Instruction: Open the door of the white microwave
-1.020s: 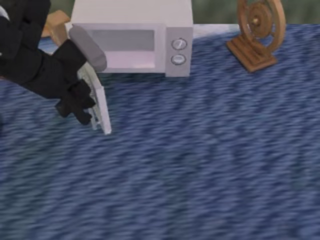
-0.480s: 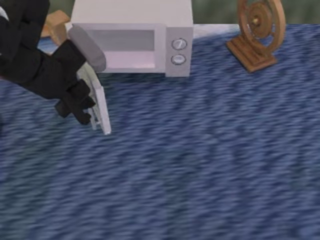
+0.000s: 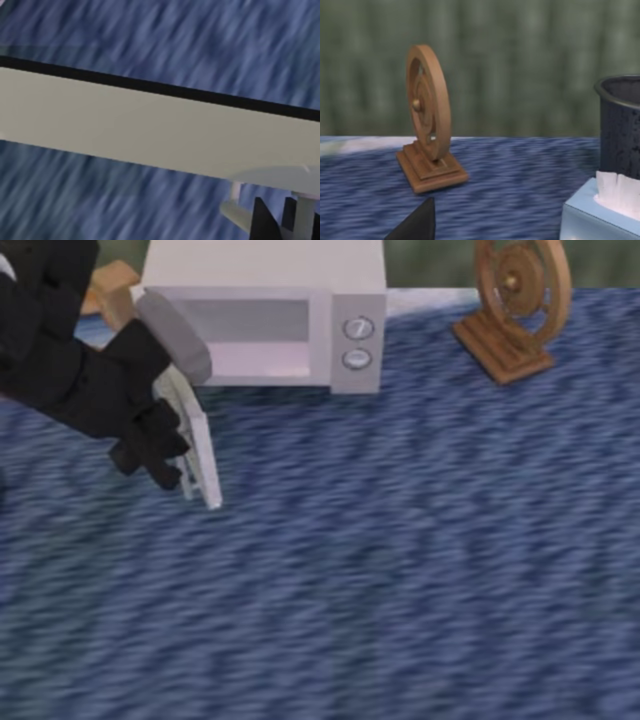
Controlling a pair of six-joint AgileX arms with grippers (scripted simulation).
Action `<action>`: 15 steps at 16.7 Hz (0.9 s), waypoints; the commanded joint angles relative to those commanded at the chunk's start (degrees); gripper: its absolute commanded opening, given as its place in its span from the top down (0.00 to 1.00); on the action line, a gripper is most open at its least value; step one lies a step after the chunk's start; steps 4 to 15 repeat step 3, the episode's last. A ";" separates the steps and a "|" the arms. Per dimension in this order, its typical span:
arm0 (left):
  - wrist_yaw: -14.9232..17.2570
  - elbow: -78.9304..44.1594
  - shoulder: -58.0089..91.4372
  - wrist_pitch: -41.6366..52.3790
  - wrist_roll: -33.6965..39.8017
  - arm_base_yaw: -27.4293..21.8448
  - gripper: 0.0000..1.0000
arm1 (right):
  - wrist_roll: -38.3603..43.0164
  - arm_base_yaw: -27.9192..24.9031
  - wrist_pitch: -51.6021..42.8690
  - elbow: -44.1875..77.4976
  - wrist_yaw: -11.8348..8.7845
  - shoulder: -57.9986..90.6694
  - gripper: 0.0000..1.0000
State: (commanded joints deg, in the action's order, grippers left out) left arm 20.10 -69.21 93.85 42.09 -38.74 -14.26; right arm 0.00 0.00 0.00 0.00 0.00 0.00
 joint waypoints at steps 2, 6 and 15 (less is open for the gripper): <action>0.00 0.00 0.00 0.00 0.00 0.00 1.00 | 0.00 0.00 0.00 0.00 0.00 0.00 0.00; 0.00 0.00 0.00 0.00 0.00 0.00 1.00 | 0.00 0.00 0.00 0.00 0.00 0.00 0.00; 0.00 0.00 0.00 0.00 0.00 0.00 1.00 | 0.00 0.00 0.00 0.00 0.00 0.00 0.00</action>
